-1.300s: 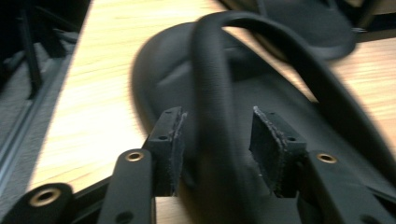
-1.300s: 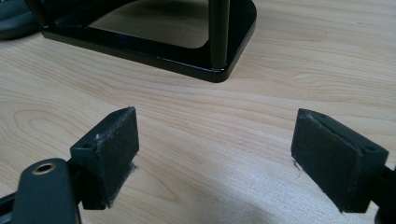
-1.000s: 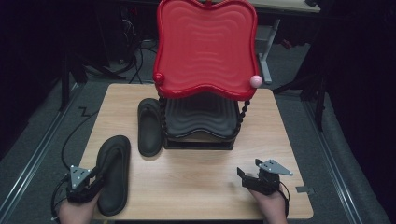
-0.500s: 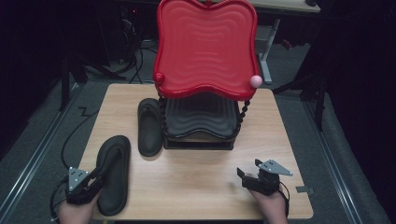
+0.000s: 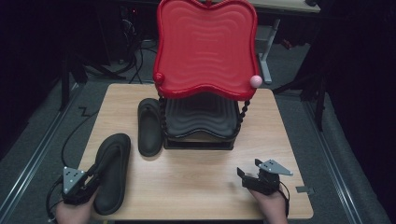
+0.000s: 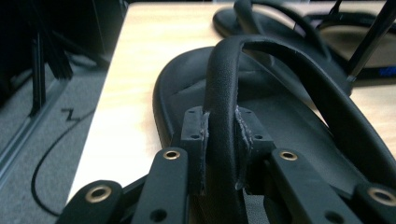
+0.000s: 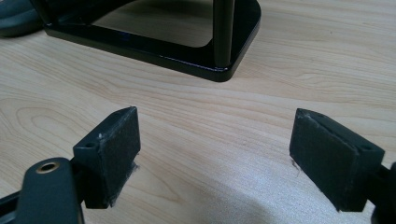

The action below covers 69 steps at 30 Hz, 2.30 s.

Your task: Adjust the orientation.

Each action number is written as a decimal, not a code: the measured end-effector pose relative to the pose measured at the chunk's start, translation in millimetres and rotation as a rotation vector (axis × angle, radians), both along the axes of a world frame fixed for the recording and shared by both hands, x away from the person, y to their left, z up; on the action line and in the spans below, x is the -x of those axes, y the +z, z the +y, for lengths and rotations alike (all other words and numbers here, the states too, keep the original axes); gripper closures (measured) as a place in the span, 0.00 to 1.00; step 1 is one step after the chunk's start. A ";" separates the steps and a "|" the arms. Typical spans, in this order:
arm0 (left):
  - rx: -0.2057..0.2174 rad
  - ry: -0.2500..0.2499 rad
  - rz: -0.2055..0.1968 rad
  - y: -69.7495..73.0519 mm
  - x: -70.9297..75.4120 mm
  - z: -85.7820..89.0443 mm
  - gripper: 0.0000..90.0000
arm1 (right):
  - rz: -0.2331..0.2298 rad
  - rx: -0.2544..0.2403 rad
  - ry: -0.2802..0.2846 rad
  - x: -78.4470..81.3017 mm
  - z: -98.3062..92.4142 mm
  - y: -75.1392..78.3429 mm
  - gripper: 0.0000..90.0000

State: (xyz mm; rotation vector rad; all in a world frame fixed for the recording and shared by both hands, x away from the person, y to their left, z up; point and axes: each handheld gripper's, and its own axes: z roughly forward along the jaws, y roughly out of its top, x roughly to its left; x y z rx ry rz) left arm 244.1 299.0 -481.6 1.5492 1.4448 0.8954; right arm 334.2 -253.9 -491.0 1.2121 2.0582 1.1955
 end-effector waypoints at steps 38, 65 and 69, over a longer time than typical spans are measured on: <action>0.035 -0.350 -0.305 43.4 35.9 -115.0 0.85 | -0.124 -0.081 0.034 29.4 28.1 26.9 0.26; -0.001 -0.263 -0.374 55.7 -50.2 -195.9 0.87 | -0.260 -0.178 0.253 37.5 143.6 79.1 0.51; -0.005 -0.260 -0.387 60.4 -55.1 -198.3 0.86 | -0.284 -0.156 0.239 32.3 147.7 82.2 0.69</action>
